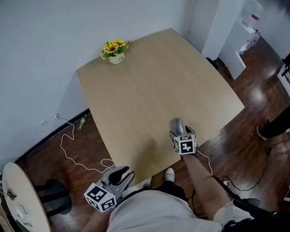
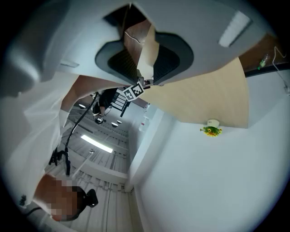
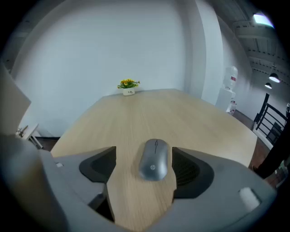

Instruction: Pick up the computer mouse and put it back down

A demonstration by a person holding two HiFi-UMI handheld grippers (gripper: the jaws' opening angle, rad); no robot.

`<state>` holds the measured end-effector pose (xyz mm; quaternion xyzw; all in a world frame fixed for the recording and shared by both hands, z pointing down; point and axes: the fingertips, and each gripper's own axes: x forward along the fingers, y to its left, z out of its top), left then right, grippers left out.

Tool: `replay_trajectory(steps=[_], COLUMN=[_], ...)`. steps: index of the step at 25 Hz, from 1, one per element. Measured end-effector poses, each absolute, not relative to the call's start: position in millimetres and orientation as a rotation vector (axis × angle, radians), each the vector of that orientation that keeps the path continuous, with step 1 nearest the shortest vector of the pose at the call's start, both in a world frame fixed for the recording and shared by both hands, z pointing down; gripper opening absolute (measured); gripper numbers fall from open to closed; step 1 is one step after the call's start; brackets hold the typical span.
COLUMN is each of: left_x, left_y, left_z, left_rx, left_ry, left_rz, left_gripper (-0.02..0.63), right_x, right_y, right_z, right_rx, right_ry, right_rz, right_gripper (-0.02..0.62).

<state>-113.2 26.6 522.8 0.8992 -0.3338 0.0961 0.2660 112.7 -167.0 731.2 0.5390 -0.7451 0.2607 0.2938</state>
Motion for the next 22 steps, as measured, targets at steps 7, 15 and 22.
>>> replay_trajectory(steps=[7, 15, 22], left_x=[-106.5, -99.2, -76.7], left_y=[28.7, 27.5, 15.1], left_z=[525.8, 529.7, 527.0], left_rx=[2.334, 2.292, 2.359], left_ry=[-1.055, -1.125, -1.069], left_rz=[0.243, 0.241, 0.234], left_gripper=[0.095, 0.095, 0.095], right_x=[147.4, 142.1, 136.1], right_y=[-202.8, -205.2, -174.6], right_z=[786.6, 788.2, 731.9], right_rx=[1.442, 1.401, 1.277], right_ry=[-1.861, -1.930, -2.068], right_rz=[0.760, 0.696, 0.681], right_gripper=[0.374, 0.301, 0.301])
